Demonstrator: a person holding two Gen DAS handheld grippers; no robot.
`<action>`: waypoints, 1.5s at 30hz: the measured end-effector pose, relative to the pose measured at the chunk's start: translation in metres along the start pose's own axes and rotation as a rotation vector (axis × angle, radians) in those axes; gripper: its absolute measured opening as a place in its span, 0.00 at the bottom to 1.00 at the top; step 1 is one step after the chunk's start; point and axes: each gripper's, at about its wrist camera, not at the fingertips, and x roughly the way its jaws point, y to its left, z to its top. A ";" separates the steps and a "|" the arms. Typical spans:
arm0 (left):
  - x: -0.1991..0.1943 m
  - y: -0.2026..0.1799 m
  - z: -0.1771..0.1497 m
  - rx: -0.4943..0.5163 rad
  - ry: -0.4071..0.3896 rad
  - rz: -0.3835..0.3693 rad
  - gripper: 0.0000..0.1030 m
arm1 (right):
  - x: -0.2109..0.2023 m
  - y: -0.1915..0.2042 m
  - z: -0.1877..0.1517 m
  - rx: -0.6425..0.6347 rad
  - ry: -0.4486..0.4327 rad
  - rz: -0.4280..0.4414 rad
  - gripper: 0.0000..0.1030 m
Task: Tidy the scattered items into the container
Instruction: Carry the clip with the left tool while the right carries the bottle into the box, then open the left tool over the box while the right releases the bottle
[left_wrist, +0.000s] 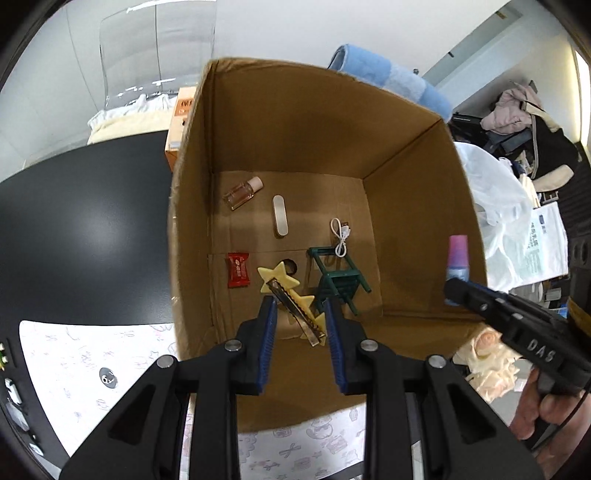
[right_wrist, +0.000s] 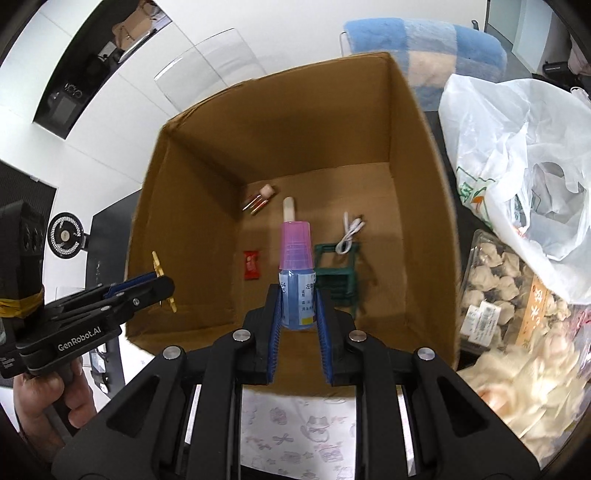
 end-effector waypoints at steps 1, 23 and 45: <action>0.003 0.000 0.000 -0.005 0.005 0.001 0.26 | 0.001 -0.004 0.003 0.002 0.000 0.000 0.18; 0.002 -0.008 0.005 0.011 0.024 -0.008 0.26 | 0.008 -0.021 0.014 0.030 0.008 0.008 0.21; -0.022 -0.007 -0.011 0.044 -0.004 -0.002 0.88 | -0.029 -0.009 0.004 0.064 -0.077 -0.023 0.97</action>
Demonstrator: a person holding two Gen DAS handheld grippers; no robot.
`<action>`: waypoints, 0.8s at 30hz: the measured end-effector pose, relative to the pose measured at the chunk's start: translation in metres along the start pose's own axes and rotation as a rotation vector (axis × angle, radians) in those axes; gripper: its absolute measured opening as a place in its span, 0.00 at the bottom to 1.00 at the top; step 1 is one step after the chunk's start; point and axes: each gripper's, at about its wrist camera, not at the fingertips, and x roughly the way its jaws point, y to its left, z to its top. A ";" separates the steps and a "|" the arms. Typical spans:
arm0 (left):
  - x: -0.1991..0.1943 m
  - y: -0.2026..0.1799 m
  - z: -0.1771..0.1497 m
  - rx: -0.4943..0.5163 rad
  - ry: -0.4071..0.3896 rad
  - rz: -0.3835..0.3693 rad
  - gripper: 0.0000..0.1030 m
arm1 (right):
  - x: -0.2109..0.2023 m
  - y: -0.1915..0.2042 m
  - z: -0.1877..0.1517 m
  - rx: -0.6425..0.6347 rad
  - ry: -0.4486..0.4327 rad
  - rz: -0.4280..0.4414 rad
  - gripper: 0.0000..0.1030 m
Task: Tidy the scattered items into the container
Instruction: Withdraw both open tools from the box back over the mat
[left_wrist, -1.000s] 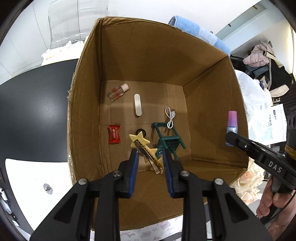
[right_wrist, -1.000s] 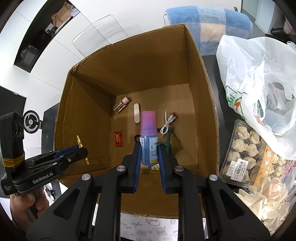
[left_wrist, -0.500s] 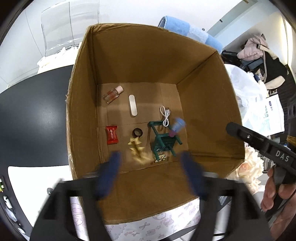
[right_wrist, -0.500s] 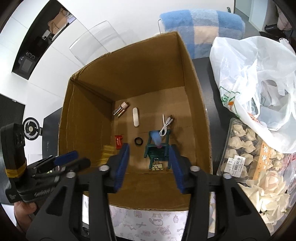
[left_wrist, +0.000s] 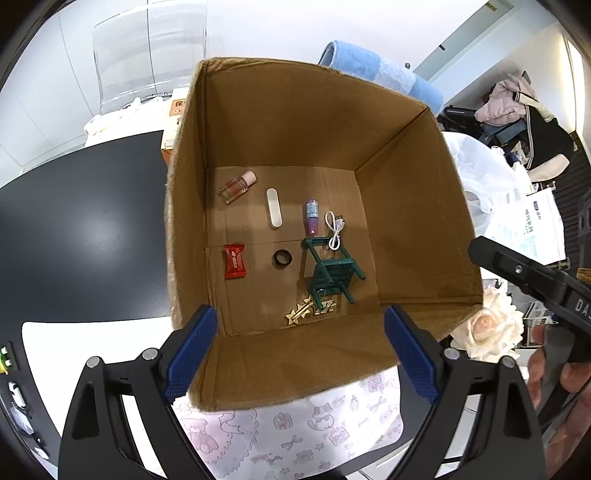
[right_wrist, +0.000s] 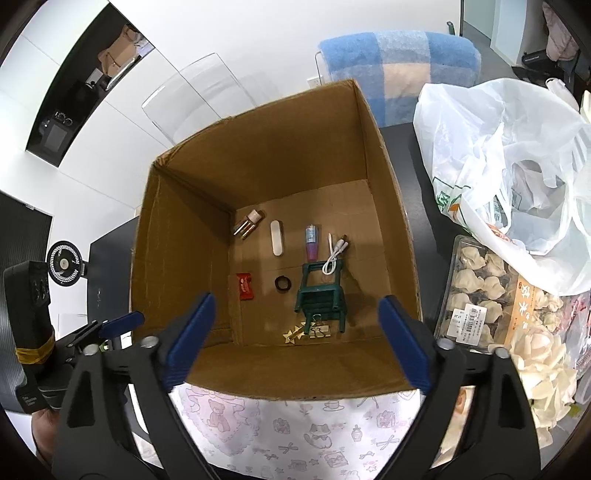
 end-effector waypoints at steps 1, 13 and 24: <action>-0.003 0.001 -0.001 0.002 -0.005 0.000 0.88 | -0.003 0.003 -0.002 -0.004 -0.005 -0.003 1.00; -0.052 0.014 -0.025 0.017 -0.080 0.012 0.88 | -0.036 0.036 -0.032 -0.024 -0.046 -0.013 1.00; -0.089 0.046 -0.054 0.020 -0.118 0.013 0.88 | -0.058 0.075 -0.076 -0.022 -0.069 -0.029 1.00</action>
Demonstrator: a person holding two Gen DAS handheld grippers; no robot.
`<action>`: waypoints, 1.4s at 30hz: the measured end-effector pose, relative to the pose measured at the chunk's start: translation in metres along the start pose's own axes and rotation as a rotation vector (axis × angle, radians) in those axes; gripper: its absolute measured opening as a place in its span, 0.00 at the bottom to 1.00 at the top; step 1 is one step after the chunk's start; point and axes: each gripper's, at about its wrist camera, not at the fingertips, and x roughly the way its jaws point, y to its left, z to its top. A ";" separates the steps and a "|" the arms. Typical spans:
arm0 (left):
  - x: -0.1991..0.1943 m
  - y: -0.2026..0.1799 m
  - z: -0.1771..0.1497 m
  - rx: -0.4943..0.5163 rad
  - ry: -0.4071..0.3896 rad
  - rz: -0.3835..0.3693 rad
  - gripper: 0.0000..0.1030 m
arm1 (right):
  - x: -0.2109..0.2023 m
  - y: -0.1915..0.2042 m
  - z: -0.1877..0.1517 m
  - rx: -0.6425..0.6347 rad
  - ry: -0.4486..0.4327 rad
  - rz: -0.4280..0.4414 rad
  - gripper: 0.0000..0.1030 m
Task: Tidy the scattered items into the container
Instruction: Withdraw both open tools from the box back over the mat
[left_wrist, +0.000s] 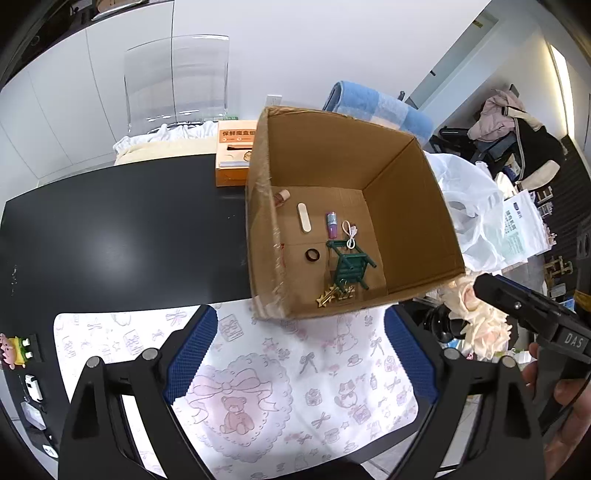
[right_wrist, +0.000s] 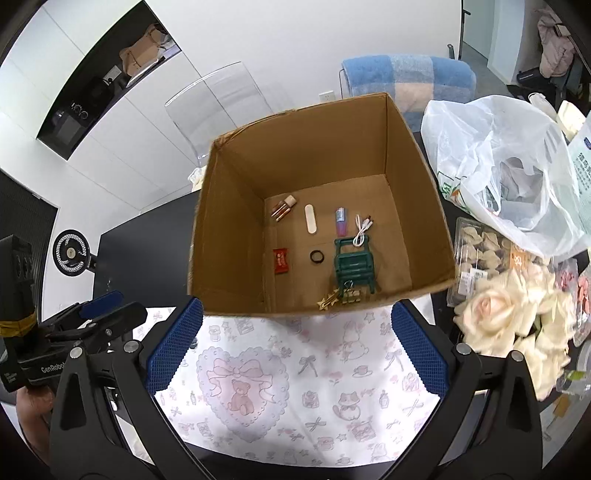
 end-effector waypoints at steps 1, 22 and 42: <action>-0.003 0.003 -0.003 -0.001 0.002 -0.004 0.88 | -0.002 0.004 -0.004 0.002 -0.002 -0.004 1.00; -0.054 0.112 -0.059 -0.022 0.035 0.013 0.88 | 0.020 0.109 -0.080 0.019 0.052 0.009 1.00; -0.052 0.217 -0.113 -0.075 0.094 0.035 0.88 | 0.076 0.204 -0.124 -0.020 0.114 -0.002 1.00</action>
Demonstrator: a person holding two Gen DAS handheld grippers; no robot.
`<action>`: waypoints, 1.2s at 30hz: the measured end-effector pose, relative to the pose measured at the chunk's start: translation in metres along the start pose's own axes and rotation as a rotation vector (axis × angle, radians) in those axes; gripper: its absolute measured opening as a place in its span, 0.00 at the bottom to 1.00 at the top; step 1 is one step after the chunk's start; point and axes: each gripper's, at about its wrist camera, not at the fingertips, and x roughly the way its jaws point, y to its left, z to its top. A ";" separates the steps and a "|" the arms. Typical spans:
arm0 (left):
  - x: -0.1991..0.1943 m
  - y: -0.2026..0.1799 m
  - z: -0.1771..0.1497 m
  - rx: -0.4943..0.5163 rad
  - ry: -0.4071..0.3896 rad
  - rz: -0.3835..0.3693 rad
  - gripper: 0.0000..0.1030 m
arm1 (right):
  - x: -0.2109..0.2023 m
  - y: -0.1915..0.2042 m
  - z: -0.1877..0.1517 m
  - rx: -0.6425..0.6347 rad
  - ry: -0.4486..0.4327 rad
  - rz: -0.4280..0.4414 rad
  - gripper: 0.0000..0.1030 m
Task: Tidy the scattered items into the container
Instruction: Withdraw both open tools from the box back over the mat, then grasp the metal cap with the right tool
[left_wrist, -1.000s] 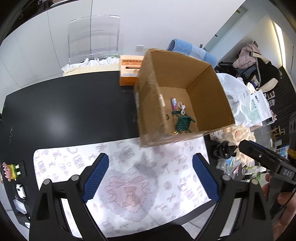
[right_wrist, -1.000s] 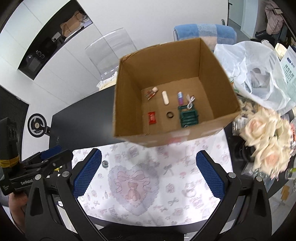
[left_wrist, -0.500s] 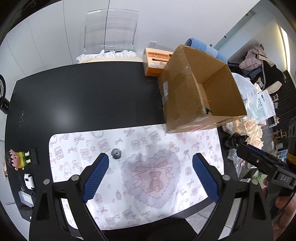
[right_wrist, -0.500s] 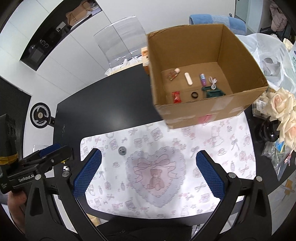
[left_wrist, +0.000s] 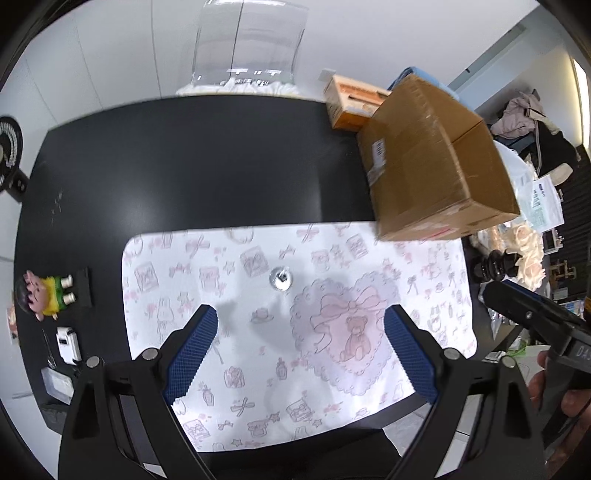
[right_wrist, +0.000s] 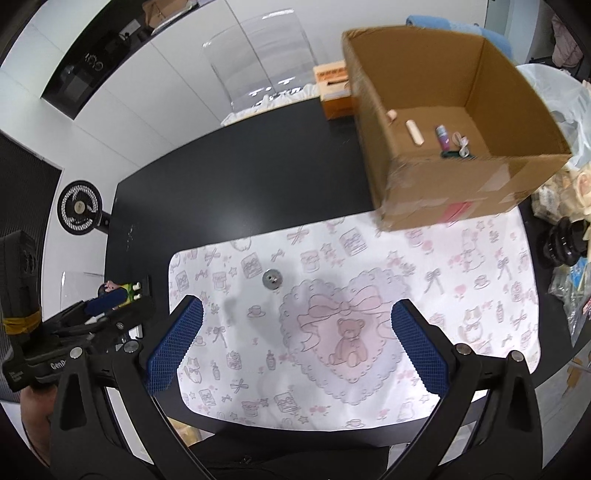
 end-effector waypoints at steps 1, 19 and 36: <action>0.005 0.004 -0.003 -0.004 0.011 0.001 0.88 | 0.006 0.003 -0.001 -0.002 0.009 -0.001 1.00; 0.105 0.078 -0.026 -0.053 0.128 0.051 0.88 | 0.150 0.048 -0.012 -0.134 0.184 -0.032 1.00; 0.175 0.117 -0.024 -0.071 0.237 -0.055 0.88 | 0.257 0.065 -0.013 -0.227 0.306 -0.023 0.55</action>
